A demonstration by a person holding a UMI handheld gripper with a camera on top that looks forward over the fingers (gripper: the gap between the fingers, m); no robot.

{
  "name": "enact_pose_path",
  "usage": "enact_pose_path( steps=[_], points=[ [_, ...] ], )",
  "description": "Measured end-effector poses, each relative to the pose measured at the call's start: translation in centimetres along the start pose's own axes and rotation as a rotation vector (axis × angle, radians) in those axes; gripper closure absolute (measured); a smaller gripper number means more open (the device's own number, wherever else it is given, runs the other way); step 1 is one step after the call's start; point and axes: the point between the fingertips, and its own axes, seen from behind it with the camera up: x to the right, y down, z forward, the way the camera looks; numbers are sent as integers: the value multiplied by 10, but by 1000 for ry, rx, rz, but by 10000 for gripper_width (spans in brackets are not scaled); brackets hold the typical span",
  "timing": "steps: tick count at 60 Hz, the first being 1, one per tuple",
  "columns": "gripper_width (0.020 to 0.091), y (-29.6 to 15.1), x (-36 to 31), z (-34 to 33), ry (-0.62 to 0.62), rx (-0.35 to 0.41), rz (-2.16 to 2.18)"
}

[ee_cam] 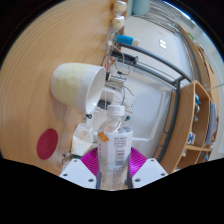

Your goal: Pour water

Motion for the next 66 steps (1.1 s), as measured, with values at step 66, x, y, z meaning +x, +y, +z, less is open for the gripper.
enact_pose_path(
  steps=[66],
  points=[
    [727, 15, 4, -9, -145, 95, 1261]
  ],
)
